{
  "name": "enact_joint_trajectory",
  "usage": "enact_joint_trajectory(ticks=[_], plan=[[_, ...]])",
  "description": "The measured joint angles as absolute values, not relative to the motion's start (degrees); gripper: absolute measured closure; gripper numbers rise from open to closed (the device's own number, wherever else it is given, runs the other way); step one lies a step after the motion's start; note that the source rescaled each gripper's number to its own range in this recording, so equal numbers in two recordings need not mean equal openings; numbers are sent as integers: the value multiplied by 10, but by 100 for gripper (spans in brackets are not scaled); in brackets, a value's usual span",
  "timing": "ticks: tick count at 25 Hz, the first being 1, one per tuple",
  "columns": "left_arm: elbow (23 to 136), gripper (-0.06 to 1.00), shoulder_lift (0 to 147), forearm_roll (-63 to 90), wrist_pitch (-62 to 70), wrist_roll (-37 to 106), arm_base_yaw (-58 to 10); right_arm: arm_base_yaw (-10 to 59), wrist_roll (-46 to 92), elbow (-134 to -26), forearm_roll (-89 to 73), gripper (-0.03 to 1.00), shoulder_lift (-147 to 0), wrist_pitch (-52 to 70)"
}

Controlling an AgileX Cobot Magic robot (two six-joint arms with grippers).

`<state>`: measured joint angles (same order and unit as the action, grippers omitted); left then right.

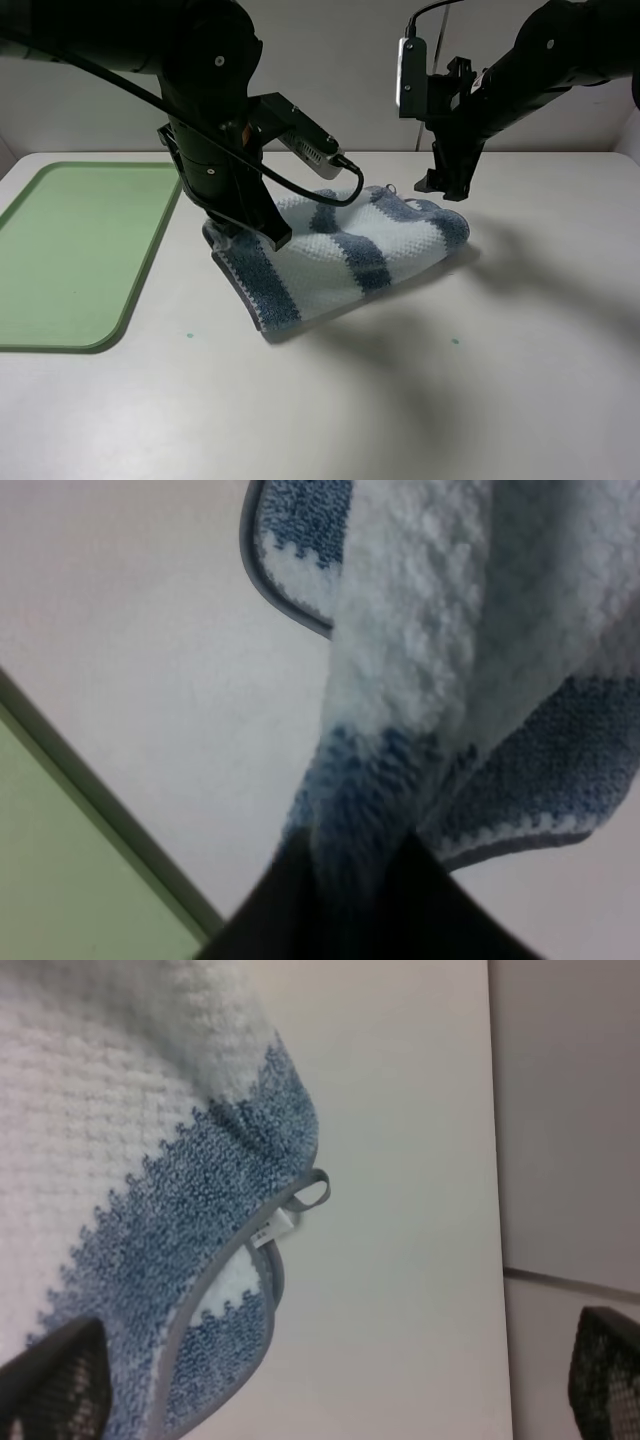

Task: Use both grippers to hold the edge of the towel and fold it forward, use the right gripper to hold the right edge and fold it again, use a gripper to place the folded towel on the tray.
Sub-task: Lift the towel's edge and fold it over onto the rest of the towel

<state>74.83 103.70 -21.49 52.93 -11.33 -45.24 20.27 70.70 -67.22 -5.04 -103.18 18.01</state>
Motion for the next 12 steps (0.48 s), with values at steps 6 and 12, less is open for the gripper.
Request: enact_joint_trajectory(ticks=[6,12], plan=[[748,5,1037,-215,529,-113,-452,203,705,-672,-50,-3,-1032,180],[748,-5,1037,-215,526,-113,-452,203,703,-672,-50,-3,-1032,180]])
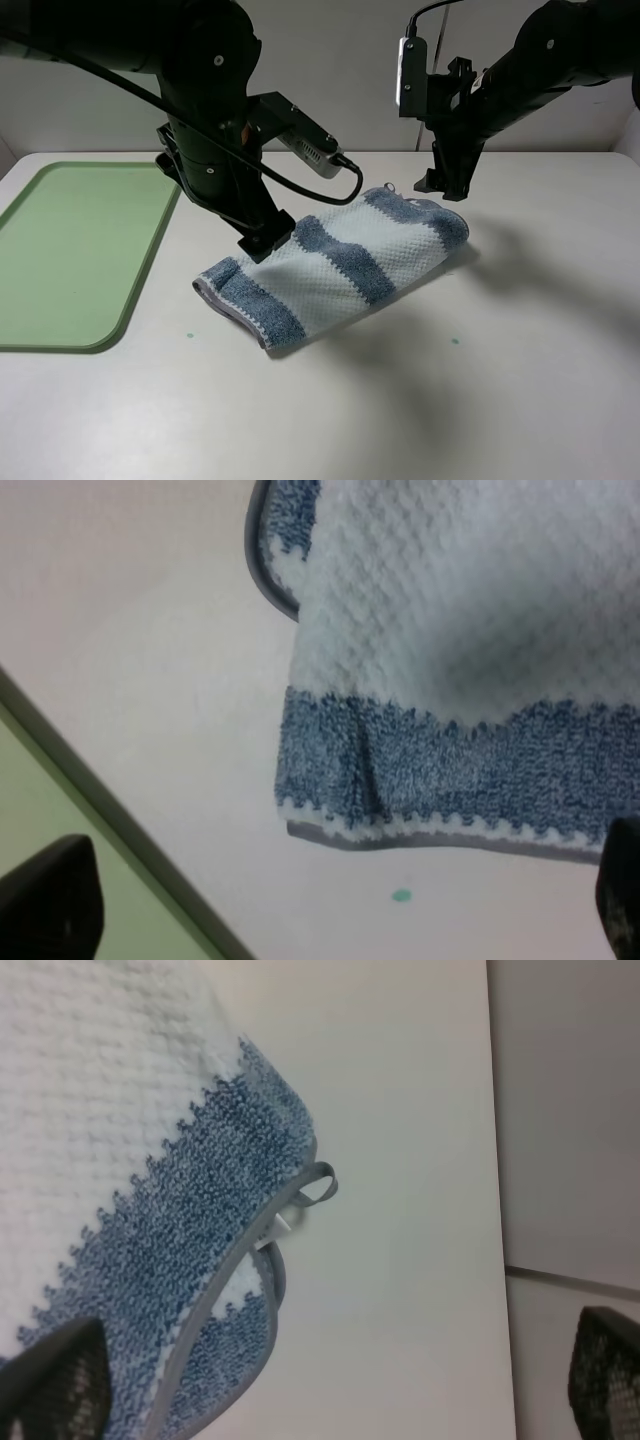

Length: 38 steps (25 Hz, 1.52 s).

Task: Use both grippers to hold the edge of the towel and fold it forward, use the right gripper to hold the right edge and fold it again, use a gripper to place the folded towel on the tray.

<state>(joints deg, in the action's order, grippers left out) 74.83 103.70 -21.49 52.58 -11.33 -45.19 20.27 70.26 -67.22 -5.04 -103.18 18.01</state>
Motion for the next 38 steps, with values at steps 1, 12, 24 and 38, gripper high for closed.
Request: enact_joint_trajectory(ticks=[1,12,24,38], plan=[[748,-5,1037,-215,521,-113,-452,203,701,-672,-50,-3,-1032,180],[748,-5,1037,-215,505,-113,-452,203,691,-672,-51,-3,-1032,179],[748,-5,1037,-215,479,-113,-452,203,690,-672,-51,-3,-1032,179],[748,-6,1037,-215,499,-121,-452,203,687,-672,-51,-3,-1032,175]])
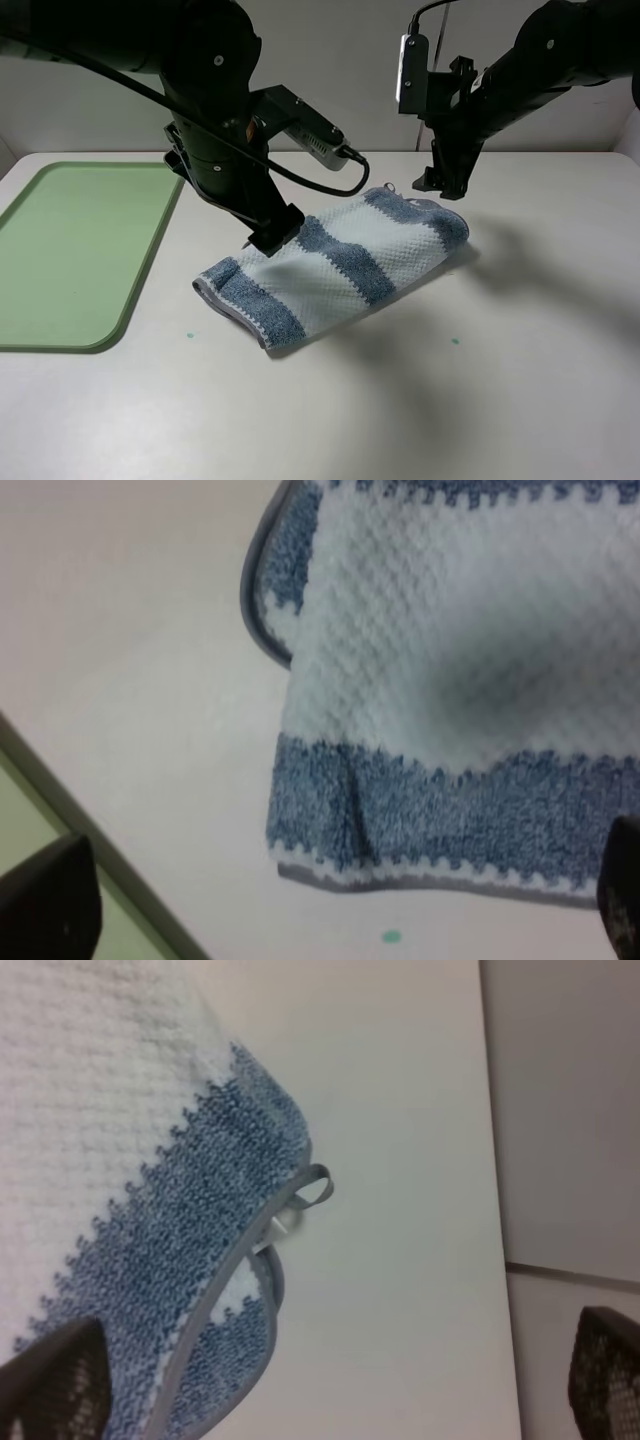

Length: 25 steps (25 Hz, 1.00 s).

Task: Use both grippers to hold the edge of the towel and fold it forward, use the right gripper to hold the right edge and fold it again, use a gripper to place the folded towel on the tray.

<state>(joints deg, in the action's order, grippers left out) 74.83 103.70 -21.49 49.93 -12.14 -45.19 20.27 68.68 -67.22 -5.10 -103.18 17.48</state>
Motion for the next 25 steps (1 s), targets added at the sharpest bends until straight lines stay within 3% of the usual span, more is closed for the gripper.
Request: enact_joint_trajectory(ticks=[13,25], plan=[[748,-6,1024,-215,492,-148,-452,203,662,-672,-51,-3,-1032,172],[726,-6,850,-218,543,-152,-452,203,661,-672,-51,-3,-1032,172]])
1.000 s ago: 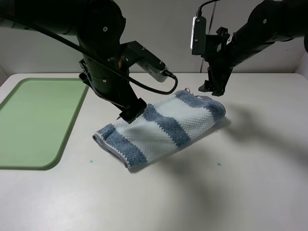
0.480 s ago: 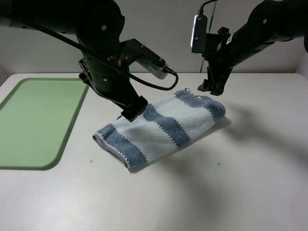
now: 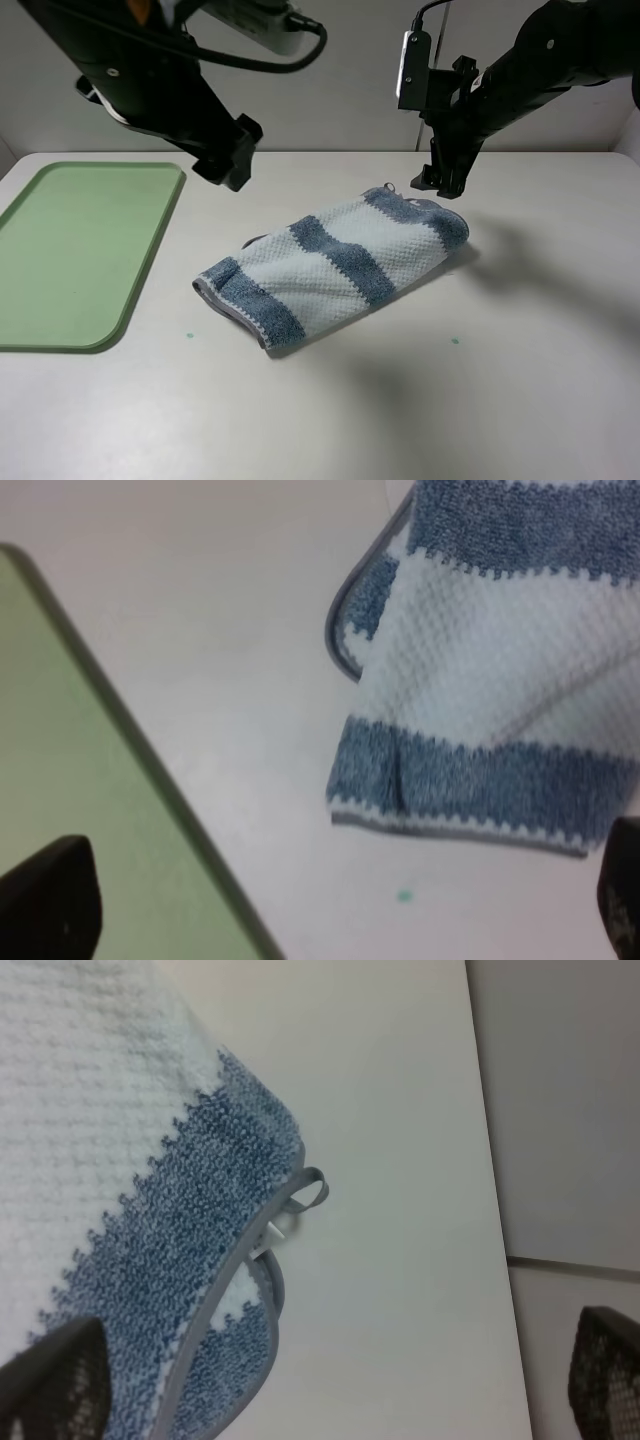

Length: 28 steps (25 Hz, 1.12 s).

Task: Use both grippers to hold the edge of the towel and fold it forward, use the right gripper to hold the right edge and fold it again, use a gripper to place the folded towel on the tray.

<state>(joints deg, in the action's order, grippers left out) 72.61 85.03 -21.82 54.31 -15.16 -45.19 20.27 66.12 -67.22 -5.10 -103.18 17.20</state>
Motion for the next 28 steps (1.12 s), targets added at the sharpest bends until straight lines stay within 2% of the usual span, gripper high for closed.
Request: enact_joint_trajectory(ticks=[15,28], plan=[[460,-6,464,-216,570,-190,-453,203,660,-672,-45,-3,-1032,168],[300,-6,146,-171,639,-177,-453,203,660,-672,-31,-3,-1032,167]])
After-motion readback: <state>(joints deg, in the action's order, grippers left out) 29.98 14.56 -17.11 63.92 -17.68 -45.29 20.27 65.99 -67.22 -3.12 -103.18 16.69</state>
